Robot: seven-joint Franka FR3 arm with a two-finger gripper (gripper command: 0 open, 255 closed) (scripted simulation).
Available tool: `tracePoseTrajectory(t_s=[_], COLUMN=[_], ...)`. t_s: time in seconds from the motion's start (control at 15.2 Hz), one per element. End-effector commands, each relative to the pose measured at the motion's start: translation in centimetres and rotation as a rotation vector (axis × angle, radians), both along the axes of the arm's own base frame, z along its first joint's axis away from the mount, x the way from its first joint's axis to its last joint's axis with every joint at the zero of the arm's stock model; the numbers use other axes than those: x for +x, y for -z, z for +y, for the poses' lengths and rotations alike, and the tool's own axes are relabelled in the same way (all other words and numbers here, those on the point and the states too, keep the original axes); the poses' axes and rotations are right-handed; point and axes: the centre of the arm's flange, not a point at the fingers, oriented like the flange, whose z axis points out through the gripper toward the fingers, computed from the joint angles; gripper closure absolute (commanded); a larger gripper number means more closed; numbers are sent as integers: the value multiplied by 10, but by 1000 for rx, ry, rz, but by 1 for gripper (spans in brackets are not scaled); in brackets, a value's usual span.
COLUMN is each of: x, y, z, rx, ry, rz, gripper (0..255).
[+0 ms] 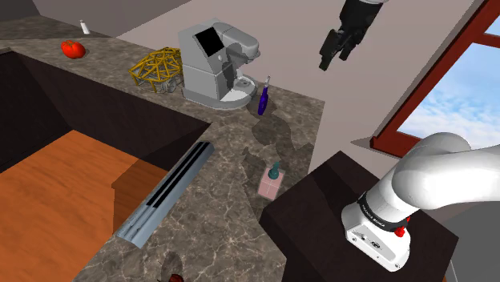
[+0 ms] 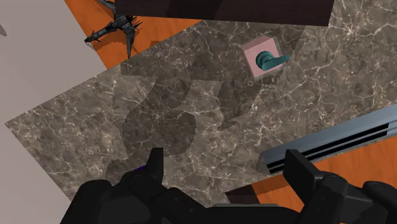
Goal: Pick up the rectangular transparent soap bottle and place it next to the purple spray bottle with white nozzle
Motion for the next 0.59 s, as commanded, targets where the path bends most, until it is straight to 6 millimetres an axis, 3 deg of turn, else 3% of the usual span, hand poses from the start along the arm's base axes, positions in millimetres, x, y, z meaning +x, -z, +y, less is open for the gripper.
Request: tracePoseTrajectory(t_s=[0.0,0.53], x=[0,12], y=[0,97], z=[0,45], rx=[0,-37], ry=[0,-47], rz=[0,41], gripper=[0,0])
